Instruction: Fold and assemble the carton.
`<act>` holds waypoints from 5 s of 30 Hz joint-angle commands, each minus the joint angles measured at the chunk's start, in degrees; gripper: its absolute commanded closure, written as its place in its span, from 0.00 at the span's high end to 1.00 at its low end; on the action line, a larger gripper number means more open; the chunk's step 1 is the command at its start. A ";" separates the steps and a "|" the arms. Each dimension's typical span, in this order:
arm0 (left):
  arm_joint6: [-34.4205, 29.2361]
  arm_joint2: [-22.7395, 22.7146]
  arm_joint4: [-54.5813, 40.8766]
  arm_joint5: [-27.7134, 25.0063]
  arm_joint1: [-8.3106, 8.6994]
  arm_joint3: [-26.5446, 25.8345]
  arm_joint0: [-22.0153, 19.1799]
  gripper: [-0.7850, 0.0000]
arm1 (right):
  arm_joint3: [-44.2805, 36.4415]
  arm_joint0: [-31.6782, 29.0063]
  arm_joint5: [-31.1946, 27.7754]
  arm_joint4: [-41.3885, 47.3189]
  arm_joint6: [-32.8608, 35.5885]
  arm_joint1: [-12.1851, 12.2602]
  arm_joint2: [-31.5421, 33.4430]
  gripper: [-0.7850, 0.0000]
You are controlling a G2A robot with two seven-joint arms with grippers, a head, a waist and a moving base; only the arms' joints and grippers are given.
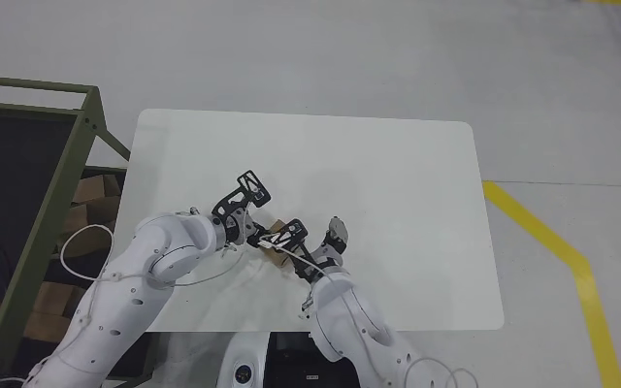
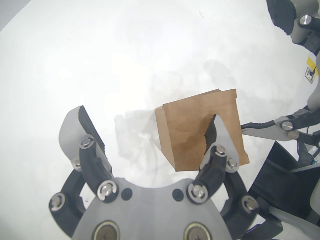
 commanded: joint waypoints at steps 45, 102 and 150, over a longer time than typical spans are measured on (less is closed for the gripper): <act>-1.67 1.04 1.41 0.47 -0.45 0.55 -0.76 1.00 | 0.20 0.03 1.68 -1.00 0.62 -0.64 0.42 1.00; 2.33 -5.33 2.66 -2.87 0.38 -3.90 7.35 1.00 | -0.08 0.25 1.26 0.42 -1.02 0.34 -0.43 1.00; 0.52 -4.73 0.46 -4.00 0.31 -2.82 5.77 1.00 | 1.77 0.99 1.71 -0.44 0.05 -1.12 -0.66 1.00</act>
